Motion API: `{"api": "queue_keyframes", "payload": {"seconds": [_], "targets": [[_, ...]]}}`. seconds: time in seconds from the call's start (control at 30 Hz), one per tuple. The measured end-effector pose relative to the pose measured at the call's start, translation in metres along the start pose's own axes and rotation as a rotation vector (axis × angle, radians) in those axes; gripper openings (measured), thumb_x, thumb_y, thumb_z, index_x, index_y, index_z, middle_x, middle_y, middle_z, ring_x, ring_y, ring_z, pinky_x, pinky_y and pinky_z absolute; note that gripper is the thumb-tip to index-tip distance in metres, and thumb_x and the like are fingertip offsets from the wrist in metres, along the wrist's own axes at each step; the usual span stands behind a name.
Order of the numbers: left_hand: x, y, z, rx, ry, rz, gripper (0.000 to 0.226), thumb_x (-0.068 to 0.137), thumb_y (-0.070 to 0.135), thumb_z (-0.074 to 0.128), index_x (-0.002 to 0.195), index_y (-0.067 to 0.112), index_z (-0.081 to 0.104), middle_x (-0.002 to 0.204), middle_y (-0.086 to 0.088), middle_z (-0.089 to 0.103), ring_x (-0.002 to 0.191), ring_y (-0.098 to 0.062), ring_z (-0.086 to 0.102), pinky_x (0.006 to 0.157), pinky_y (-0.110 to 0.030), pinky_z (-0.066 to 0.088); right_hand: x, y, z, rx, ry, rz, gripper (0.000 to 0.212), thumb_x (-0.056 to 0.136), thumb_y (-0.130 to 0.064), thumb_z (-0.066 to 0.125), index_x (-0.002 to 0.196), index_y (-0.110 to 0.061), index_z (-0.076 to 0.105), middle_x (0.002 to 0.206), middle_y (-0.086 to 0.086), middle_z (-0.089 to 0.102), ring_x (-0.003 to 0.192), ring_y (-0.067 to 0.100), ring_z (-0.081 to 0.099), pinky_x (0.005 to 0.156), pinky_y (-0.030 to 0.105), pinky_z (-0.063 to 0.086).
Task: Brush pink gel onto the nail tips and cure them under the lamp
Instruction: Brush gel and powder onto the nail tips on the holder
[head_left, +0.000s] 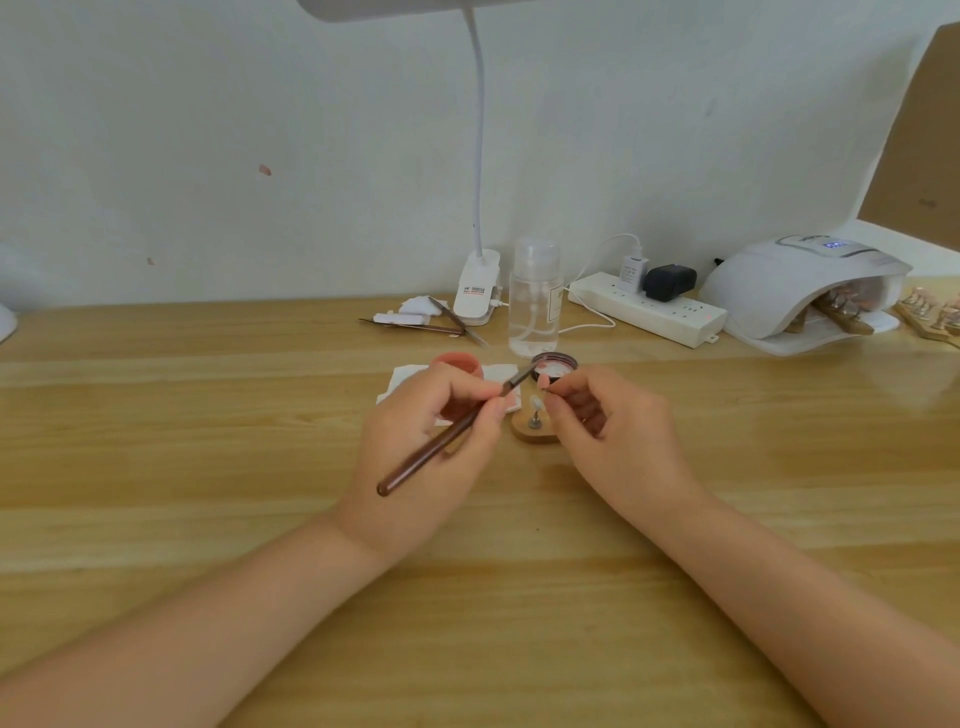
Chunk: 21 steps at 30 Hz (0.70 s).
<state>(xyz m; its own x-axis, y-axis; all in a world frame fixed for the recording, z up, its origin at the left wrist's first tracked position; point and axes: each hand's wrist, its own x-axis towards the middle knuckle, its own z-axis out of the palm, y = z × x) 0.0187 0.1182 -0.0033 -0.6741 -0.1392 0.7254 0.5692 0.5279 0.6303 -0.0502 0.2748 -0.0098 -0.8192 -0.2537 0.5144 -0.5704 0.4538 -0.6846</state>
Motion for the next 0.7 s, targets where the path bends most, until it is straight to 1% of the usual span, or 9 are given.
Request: {"api": "queue_keyframes", "payload": {"seconds": [0.07,0.13,0.23,0.3,0.37,0.5,0.6,0.7], "targets": [[-0.0026,-0.0021,0.0006,0.055,-0.015,0.042,0.009,0.085,0.026,0.059,0.091,0.032,0.061,0.096,0.01,0.069,0.106,-0.004,0.061,0.087,-0.018,0.047,0.0002,-0.0003,0.0002,0.005,0.004,-0.006,0.006,0.087,-0.017,0.064,0.092,-0.019,0.068,0.074,-0.012,0.064,0.072,0.01,0.062,0.09,0.05,0.046],[-0.0033,-0.0035,0.0004,0.071,-0.015,0.052,0.008,0.085,0.026,0.059,0.092,0.029,0.061,0.099,0.011,0.068,0.104,-0.002,0.062,0.087,-0.017,0.047,0.0001,-0.0008,0.0001,0.01,0.01,-0.01,0.006,0.087,-0.016,0.065,0.091,-0.018,0.068,0.074,-0.012,0.064,0.071,0.012,0.062,0.09,0.05,0.046],[-0.0037,-0.0046,0.0009,0.1,-0.019,0.063,0.013,0.085,0.017,0.064,0.092,0.028,0.06,0.099,0.015,0.066,0.103,0.002,0.061,0.087,-0.012,0.044,-0.0003,-0.001,-0.0005,0.007,0.01,-0.024,0.006,0.087,-0.014,0.065,0.092,-0.016,0.068,0.075,-0.009,0.065,0.071,0.013,0.062,0.088,0.049,0.047],[-0.0036,-0.0047,0.0011,0.105,-0.026,0.068,0.016,0.083,0.011,0.063,0.091,0.024,0.061,0.099,0.016,0.064,0.104,0.006,0.06,0.087,-0.009,0.042,-0.0001,-0.0006,-0.0005,0.002,0.008,-0.026,0.007,0.087,-0.015,0.065,0.092,-0.015,0.068,0.075,-0.009,0.065,0.072,0.012,0.062,0.087,0.048,0.047],[-0.004,-0.0052,0.0013,0.118,-0.036,0.087,0.014,0.083,0.01,0.064,0.091,0.021,0.062,0.098,0.019,0.063,0.103,0.009,0.058,0.088,-0.008,0.041,0.0001,0.0,-0.0003,0.001,0.004,-0.021,0.006,0.087,-0.015,0.065,0.092,-0.016,0.068,0.076,-0.009,0.065,0.072,0.011,0.062,0.088,0.048,0.047],[-0.0044,-0.0064,0.001,0.124,-0.048,0.09,0.011,0.083,0.011,0.064,0.091,0.019,0.062,0.097,0.021,0.062,0.102,0.01,0.058,0.086,-0.007,0.041,-0.0003,0.0015,0.0002,0.014,0.011,-0.025,0.005,0.086,-0.015,0.065,0.091,-0.016,0.068,0.075,-0.01,0.065,0.071,0.011,0.062,0.088,0.05,0.046],[-0.0045,-0.0059,0.0008,0.12,-0.049,0.101,0.006,0.084,0.018,0.061,0.089,0.019,0.062,0.091,0.022,0.06,0.093,0.013,0.057,0.082,-0.006,0.041,-0.0002,0.0016,0.0009,0.022,0.014,-0.026,0.005,0.086,-0.014,0.065,0.09,-0.016,0.068,0.074,-0.011,0.064,0.07,0.013,0.062,0.087,0.049,0.047],[-0.0054,-0.0049,-0.0018,0.085,-0.044,0.113,0.005,0.082,0.022,0.056,0.085,0.019,0.06,0.082,0.015,0.059,0.081,0.006,0.057,0.076,-0.007,0.04,0.0,0.0012,0.001,0.026,0.021,-0.024,0.004,0.086,-0.014,0.065,0.089,-0.016,0.068,0.071,-0.011,0.064,0.068,0.016,0.062,0.085,0.049,0.047]]}}
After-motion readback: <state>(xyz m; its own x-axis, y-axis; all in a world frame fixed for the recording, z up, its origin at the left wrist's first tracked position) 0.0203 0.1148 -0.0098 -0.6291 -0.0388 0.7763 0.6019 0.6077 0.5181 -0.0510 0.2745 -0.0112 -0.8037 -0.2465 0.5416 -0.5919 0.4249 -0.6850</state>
